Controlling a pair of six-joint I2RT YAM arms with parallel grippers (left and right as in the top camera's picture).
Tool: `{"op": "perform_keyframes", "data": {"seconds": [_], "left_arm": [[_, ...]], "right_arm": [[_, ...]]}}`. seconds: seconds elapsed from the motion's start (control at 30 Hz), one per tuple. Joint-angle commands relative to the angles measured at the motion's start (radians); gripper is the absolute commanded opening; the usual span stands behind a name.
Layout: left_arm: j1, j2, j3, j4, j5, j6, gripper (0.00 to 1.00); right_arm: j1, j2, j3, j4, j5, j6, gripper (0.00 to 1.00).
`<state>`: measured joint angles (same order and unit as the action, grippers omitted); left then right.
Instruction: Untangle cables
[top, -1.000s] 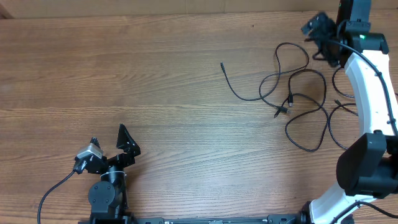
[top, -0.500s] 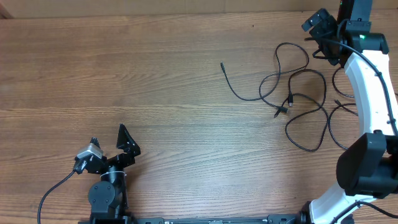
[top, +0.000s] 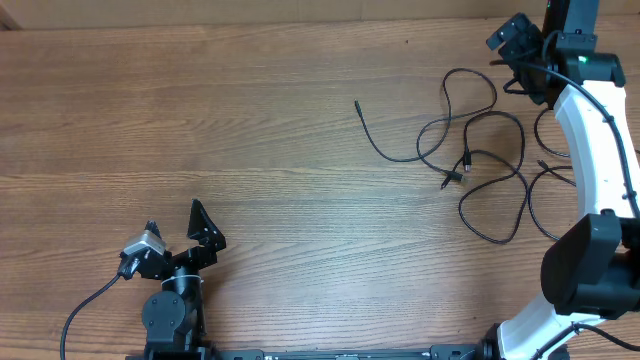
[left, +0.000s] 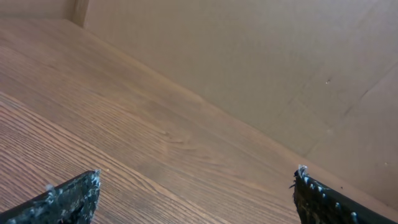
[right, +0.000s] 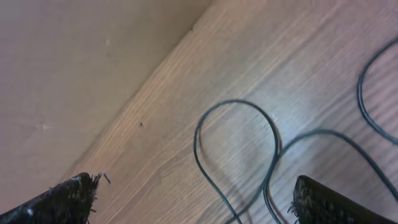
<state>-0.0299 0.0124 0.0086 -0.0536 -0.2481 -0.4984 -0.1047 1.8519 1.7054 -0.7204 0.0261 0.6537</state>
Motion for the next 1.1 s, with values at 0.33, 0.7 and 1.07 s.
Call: {"op": "perform_keyframes", "data": {"seconds": [0.33, 0.7, 1.07], "left_arm": [[0.01, -0.008, -0.004, 0.001, -0.018, 0.016, 0.99], [0.01, -0.008, -0.004, 0.002, -0.017, 0.016, 0.99], [0.01, -0.008, -0.004, 0.001, -0.018, 0.016, 0.99]], "right_arm": [[0.003, -0.277, 0.001, -0.069, 0.014, -0.314, 1.0], [0.003, -0.563, -0.002, -0.097, 0.024, -0.386, 1.0], [0.003, -0.886, -0.347, 0.239, -0.093, -0.633, 1.0]]}}
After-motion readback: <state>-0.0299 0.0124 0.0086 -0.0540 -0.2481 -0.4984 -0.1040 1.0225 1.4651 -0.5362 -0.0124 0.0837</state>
